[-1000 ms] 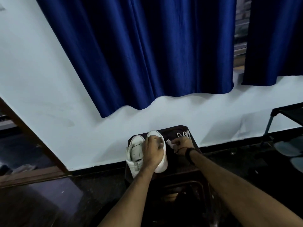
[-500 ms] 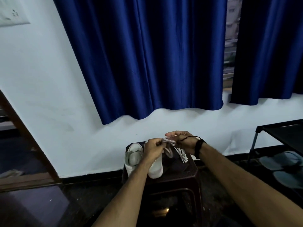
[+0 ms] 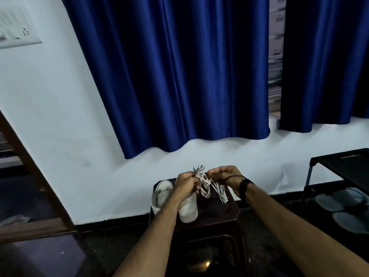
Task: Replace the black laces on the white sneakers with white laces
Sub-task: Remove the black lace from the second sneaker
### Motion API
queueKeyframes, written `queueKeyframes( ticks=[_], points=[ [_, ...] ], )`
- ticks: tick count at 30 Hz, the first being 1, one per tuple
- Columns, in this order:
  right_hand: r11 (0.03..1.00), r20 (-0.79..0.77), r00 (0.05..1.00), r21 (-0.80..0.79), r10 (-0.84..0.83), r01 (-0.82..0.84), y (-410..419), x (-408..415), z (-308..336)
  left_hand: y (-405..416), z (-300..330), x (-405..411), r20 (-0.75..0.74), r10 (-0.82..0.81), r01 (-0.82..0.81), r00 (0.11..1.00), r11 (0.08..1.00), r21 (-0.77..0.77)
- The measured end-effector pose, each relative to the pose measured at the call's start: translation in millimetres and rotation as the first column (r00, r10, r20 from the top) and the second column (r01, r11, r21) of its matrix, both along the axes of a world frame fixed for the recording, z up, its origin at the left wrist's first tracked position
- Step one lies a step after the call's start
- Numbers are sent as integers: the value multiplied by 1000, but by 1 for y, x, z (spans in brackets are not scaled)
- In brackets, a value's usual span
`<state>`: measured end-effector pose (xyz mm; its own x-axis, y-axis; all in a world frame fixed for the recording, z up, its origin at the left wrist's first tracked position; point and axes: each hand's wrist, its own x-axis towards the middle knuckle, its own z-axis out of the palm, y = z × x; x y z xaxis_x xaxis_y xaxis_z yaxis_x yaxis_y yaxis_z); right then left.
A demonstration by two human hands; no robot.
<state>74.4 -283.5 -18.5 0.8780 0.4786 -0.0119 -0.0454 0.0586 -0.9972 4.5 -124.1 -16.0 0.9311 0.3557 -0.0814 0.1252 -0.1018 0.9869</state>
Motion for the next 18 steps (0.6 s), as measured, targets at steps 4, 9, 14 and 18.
queueKeyframes(
  ticks=[4, 9, 14, 18],
  points=[
    [974, 218, 974, -200, -64, 109, 3, 0, 4, -2, -1, 5, 7, 48, -48, 999, 999, -18],
    [984, 382, 924, -168, 15, 54, 19, -2, 9, 0, -9, 11, 1, 18, -18, 1000, 995, 102],
    [971, 374, 921, -154, -113, 181, 33, 2, 7, -3, -12, 18, -15, -5, 6, 1000, 993, 116],
    [965, 329, 936, -180, -123, 190, 36, 7, 2, 0, -15, 23, -8, 20, -20, 1000, 998, 55]
  ],
)
